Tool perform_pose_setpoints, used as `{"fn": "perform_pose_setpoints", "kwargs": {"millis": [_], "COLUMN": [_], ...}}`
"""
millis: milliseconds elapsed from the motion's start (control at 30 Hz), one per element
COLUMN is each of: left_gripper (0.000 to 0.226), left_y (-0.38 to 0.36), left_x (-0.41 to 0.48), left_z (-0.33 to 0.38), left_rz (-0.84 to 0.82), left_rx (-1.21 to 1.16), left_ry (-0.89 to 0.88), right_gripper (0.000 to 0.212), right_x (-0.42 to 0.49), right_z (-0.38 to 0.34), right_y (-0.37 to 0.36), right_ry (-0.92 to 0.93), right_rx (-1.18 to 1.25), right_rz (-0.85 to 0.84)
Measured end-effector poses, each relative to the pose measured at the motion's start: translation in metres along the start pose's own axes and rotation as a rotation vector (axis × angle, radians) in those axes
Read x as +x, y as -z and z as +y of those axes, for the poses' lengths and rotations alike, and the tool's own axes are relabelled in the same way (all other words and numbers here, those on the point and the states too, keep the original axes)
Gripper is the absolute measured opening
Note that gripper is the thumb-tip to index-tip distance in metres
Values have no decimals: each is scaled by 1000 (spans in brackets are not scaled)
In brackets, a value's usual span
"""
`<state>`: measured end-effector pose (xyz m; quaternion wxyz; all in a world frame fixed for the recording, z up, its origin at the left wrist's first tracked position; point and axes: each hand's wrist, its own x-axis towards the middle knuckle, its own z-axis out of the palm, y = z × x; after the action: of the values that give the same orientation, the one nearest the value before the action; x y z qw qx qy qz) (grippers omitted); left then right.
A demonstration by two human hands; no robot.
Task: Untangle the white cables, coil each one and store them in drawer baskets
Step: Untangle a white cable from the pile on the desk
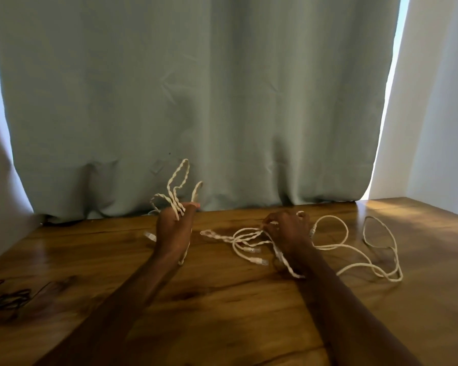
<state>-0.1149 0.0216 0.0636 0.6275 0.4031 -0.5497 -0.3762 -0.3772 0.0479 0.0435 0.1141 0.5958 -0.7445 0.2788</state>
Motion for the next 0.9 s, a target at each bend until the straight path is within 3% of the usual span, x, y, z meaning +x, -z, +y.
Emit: {"fn": "perform_pose_setpoints", "kwargs": {"millis": [67, 200, 300, 400, 467, 567, 700, 800, 900], "left_gripper": [17, 31, 63, 50, 49, 50, 63, 60, 54], "left_y": [-1, -5, -3, -2, -1, 7, 18, 21, 26], "left_x": [-2, -2, -5, -6, -2, 4, 4, 1, 3], "left_z": [-3, -4, -5, -3, -1, 2, 18, 38, 49], "left_rz": [-59, -205, -320, -304, -251, -218, -435, -675, -796], "left_rx": [0, 74, 172, 268, 339, 445, 392, 339, 268], "left_ry": [6, -7, -27, -69, -125, -194, -124, -57, 5], "right_gripper": [13, 5, 13, 18, 25, 46, 76, 52, 22], "right_x": [2, -2, -2, -4, -10, -21, -24, -24, -22], "right_z": [11, 34, 21, -7, -30, -65, -94, -100, -101], "right_y": [-3, 4, 29, 51, 53, 39, 25, 11, 2], "right_ry": [-129, -247, -180, -1, 132, 300, 504, 593, 596], "right_rx": [-46, 75, 78, 215, 301, 408, 374, 355, 516], "right_rz": [-31, 121, 270, 476, 438, 226, 138, 70, 125]}}
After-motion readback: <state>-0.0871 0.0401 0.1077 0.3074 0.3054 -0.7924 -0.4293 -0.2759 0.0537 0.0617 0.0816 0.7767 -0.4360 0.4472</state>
